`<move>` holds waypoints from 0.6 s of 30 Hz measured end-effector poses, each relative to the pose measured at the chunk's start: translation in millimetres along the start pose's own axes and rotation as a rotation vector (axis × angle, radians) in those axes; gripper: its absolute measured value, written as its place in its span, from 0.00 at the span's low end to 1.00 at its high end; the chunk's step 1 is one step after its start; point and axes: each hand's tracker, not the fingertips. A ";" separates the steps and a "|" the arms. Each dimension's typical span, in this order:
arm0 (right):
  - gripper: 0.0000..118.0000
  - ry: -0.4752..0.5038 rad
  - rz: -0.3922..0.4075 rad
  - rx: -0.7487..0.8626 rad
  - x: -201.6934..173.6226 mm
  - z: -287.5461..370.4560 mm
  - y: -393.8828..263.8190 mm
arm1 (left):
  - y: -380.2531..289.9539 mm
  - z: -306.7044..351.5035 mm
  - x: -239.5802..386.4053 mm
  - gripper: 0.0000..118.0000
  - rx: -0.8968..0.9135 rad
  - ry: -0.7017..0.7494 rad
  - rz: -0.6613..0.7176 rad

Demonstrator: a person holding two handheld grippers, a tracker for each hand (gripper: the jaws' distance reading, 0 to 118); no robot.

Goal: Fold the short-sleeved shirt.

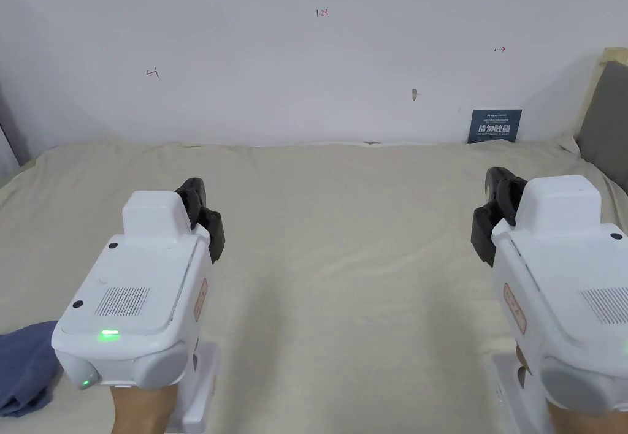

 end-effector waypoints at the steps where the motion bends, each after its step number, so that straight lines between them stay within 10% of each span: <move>1: 0.02 0.001 -0.001 -0.001 -0.1 -0.1 0.2 | 0.0 -0.1 -0.5 0.00 -0.003 -0.001 0.004; 18: 0.02 0.005 -0.003 -0.007 -1.9 -0.2 -1.2 | -1.7 0.0 -1.7 0.00 -0.009 -0.001 -0.001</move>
